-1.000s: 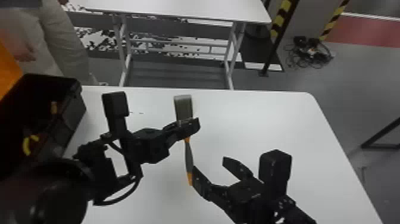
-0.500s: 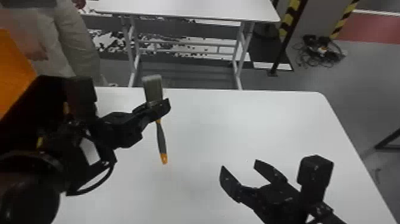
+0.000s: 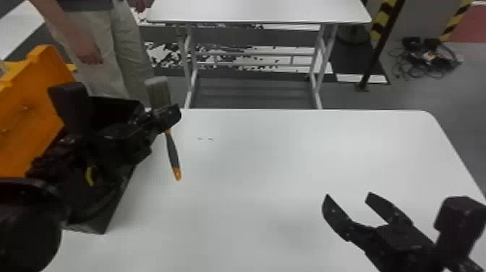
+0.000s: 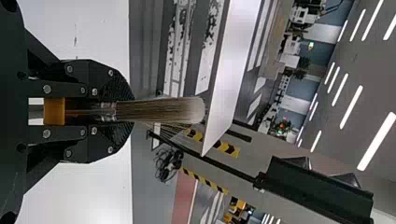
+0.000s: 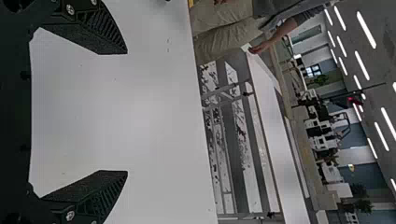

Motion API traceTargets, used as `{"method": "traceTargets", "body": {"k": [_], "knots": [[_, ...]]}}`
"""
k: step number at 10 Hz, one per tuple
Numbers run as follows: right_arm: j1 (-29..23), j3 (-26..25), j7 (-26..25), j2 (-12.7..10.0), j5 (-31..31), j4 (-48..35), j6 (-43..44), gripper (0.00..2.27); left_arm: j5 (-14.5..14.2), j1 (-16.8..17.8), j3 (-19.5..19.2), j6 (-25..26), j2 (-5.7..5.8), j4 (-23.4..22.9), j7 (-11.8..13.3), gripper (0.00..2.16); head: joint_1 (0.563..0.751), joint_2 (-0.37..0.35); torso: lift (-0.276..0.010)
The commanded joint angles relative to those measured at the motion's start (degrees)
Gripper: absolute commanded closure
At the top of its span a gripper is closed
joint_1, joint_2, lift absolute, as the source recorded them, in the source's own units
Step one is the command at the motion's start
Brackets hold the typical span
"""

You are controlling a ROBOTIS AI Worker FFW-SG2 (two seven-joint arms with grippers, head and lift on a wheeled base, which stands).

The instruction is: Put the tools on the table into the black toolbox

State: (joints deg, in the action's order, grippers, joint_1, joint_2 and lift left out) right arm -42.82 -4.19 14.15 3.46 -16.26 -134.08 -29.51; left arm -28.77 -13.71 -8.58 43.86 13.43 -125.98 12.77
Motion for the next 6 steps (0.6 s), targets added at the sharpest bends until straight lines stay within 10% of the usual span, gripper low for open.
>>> {"method": "traceTargets", "body": {"k": [1,6], "knots": [[-0.42,-2.49,0.00,-0.21,-1.50,1.54,5.46,0.11,0.12,-0.36,-2.32,-1.71,1.34,0.39,-0.56,2.13,0.695,0.046,-0.075],[-1.74,-7.85,2.11,-1.18,-4.57,5.14,11.97,0.12,2.40,-0.80,-7.59,-7.69,4.32,3.46,-1.79,2.13,0.695,0.073,-0.075]]}}
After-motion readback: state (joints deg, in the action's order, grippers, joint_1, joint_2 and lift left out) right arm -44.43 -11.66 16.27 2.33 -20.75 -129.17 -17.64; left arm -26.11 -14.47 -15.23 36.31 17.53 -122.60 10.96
